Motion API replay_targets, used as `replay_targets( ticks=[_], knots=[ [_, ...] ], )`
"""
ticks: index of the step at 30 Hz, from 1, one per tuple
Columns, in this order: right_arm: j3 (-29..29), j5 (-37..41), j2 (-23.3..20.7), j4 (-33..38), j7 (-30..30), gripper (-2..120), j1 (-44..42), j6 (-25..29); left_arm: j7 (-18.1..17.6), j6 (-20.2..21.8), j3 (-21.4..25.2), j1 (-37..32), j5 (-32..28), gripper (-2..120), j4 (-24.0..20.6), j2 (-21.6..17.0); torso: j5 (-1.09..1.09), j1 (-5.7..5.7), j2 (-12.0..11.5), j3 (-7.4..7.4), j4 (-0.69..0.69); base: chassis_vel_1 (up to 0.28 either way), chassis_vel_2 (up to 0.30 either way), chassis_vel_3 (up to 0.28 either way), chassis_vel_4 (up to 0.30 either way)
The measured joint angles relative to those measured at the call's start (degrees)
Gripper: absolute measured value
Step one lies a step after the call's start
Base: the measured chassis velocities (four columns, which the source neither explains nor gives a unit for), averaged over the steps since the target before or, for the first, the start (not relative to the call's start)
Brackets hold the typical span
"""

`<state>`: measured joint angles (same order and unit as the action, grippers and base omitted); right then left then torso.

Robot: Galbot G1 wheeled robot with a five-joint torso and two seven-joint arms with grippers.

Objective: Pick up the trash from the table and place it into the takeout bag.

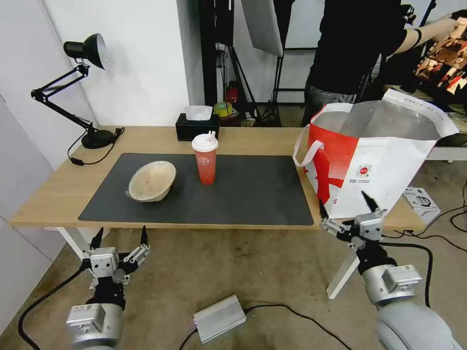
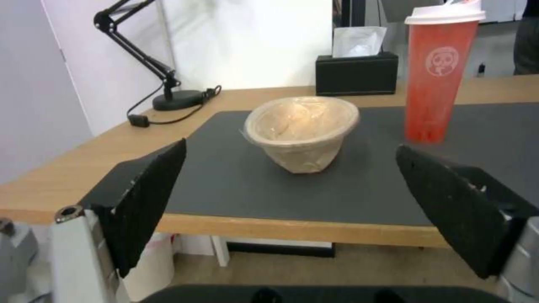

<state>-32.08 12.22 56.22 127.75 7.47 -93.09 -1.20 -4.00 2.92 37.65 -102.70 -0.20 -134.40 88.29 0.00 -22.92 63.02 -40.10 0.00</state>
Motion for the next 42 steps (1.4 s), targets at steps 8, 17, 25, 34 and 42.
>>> replay_targets(
  ticks=[8,17,25,34,42],
  knots=[
    [-1.1,-1.1,0.8,-2.2,-10.4,99,0.4,-0.7,0.0,0.0,0.0,0.1,0.0,100,0.2,0.0,0.0,0.0,0.0,0.0,0.0,0.0,0.0,0.0,0.0],
    [-2.4,-0.6,2.0,-1.9,-14.9,100,0.4,-1.5,-0.1,0.0,0.0,0.3,-0.1,100,0.2,0.2,0.0,0.0,0.0,0.0,0.0,0.0,0.0,0.0,0.0],
    [-3.1,-0.3,5.3,0.1,-11.3,100,-0.5,-4.4,-0.1,0.0,0.0,0.2,-0.1,100,0.0,0.3,-0.01,0.0,0.0,0.0,0.0,0.0,0.0,0.0,0.0],
    [-3.5,-0.9,8.8,-0.1,-7.7,99,-1.8,-4.8,-0.1,0.0,0.0,0.2,-0.1,100,0.1,0.3,0.0,0.0,0.0,0.0,0.0,0.0,0.0,0.0,0.0],
    [-3.0,-1.4,10.0,-0.6,-3.8,99,-2.4,-4.4,-0.1,0.0,-0.1,0.1,0.0,100,0.2,0.5,0.0,0.0,0.0,0.0,0.0,0.0,0.0,0.0,0.0]
  ],
)
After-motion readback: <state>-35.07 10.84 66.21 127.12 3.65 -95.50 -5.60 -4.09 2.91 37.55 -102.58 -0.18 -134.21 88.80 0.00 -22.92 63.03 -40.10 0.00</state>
